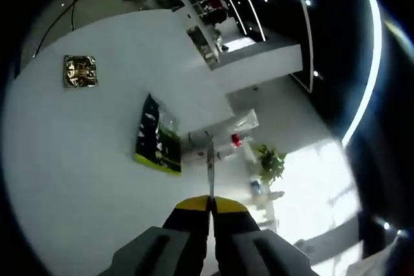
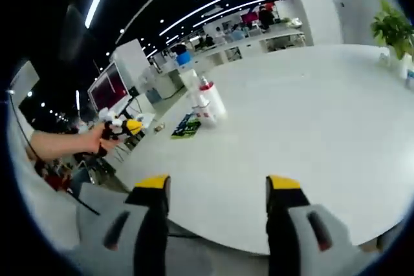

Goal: Arrange the skincare products in the storage area until every visible bottle or jar stands upright without overlapping.

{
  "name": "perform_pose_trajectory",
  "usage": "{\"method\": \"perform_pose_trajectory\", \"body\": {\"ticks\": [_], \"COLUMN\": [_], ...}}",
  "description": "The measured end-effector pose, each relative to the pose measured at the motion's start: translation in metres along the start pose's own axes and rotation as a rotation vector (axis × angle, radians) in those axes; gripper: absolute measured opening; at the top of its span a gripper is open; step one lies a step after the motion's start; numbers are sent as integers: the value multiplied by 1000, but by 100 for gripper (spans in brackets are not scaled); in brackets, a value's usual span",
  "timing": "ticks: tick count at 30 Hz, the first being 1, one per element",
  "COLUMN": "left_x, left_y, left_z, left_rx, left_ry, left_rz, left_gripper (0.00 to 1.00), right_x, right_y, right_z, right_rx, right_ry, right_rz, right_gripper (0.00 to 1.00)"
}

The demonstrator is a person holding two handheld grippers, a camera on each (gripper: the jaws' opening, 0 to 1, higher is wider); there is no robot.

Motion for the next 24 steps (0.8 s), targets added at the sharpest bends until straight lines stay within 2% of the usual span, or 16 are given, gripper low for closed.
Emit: {"method": "perform_pose_trajectory", "body": {"ticks": [4, 9, 12, 13, 16, 21, 24], "left_x": [17, 26, 24, 24, 31, 40, 47], "left_y": [17, 35, 40, 39, 46, 55, 59], "left_z": [6, 14, 19, 20, 27, 37, 43], "left_rx": [25, 27, 40, 66, 91, 100, 118], "left_ry": [34, 59, 70, 79, 99, 110, 128], "left_rz": [-1, -15, -6, 7, 17, -5, -6], "left_gripper": [0, 0, 0, 1, 1, 1, 1], "right_x": [-4, -8, -18, -20, -21, -16, -19], "right_y": [-9, -6, -6, -4, -4, -8, -7], "right_z": [1, 4, 1, 1, 4, 6, 5], "right_rx": [41, 1, -11, -30, -30, -11, -14], "right_ry": [-68, -124, -214, -236, -247, -247, -266], "right_rz": [-94, -125, -152, -157, -161, -231, -244], "right_gripper": [61, 66, 67, 68, 70, 69, 70]}}
Point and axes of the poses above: the point that each gripper's makers call its tool centre point, and the gripper's own axes: z roughly forward along the fingers, x roughly to its left, y roughly out of its top, the point moved 6 cm from there along -z, roughly backward along the fingers, and after that the axes turned 7 degrees about -x, right-handed, at the moved point
